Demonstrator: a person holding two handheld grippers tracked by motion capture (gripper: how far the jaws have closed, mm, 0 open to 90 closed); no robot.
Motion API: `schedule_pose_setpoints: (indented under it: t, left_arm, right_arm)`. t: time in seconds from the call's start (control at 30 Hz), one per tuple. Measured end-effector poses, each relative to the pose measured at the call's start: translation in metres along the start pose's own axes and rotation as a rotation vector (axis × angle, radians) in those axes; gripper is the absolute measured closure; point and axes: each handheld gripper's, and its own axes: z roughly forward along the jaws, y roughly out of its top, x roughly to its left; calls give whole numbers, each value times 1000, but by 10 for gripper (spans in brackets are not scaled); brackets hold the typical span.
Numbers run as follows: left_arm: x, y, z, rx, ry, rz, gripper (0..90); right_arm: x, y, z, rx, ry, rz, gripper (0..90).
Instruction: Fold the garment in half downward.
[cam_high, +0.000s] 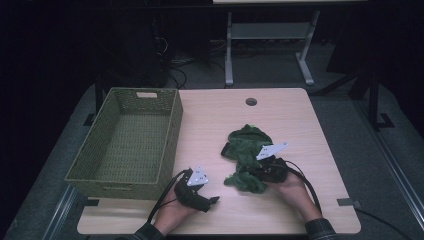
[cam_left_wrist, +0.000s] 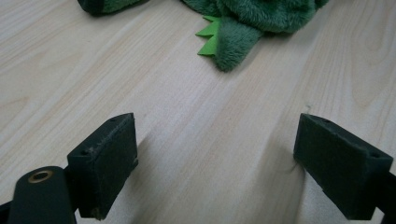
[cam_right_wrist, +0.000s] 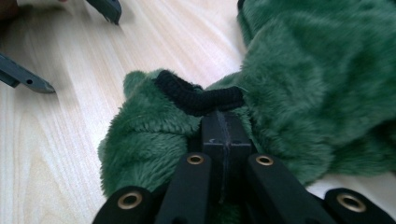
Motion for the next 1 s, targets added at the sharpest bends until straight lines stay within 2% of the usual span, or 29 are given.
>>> schedule_pose_setpoints:
  t: [0.03,0.1,0.2,0.37,0.43,0.53,0.63,0.67,0.7,0.77,0.8,0.87,1.0]
  left_arm:
    - [0,2,0,12,2,2,136]
    - [1,6,0,33,16,2,138]
    - [2,14,-1,23,17,17,143]
    - [4,31,-1,6,-16,24,143]
    - [7,39,1,13,-35,27,143]
    - [13,53,1,2,-37,27,145]
    - [23,68,2,-16,-67,9,227]
    - [26,73,3,-18,-65,3,226]
    - [29,78,3,-20,-62,4,229]
    - [34,86,4,-34,-54,12,274]
    - [37,90,5,-34,-44,15,290]
    - [42,97,10,-32,-22,29,317]
    - [56,109,23,-38,-2,-3,377]
  right_arm:
    - [-1,1,-3,-10,-9,-7,830]
    - [-2,2,-11,-38,-7,10,797]
    - [-5,5,-20,-49,-26,16,732]
    - [-13,9,-34,-110,-45,37,680]
    - [-18,12,-36,-93,-62,38,650]
    - [-25,16,-42,-112,-78,54,638]
    - [-33,22,-47,-107,-104,69,634]
    - [-37,23,-49,-121,-116,62,635]
    - [-40,25,-51,-120,-113,78,629]
    - [-46,28,-53,-118,-135,93,624]
    - [-50,29,-54,-134,-146,88,624]
    - [-56,32,-56,-128,-149,109,615]
    - [-68,34,-55,-145,-193,99,620]
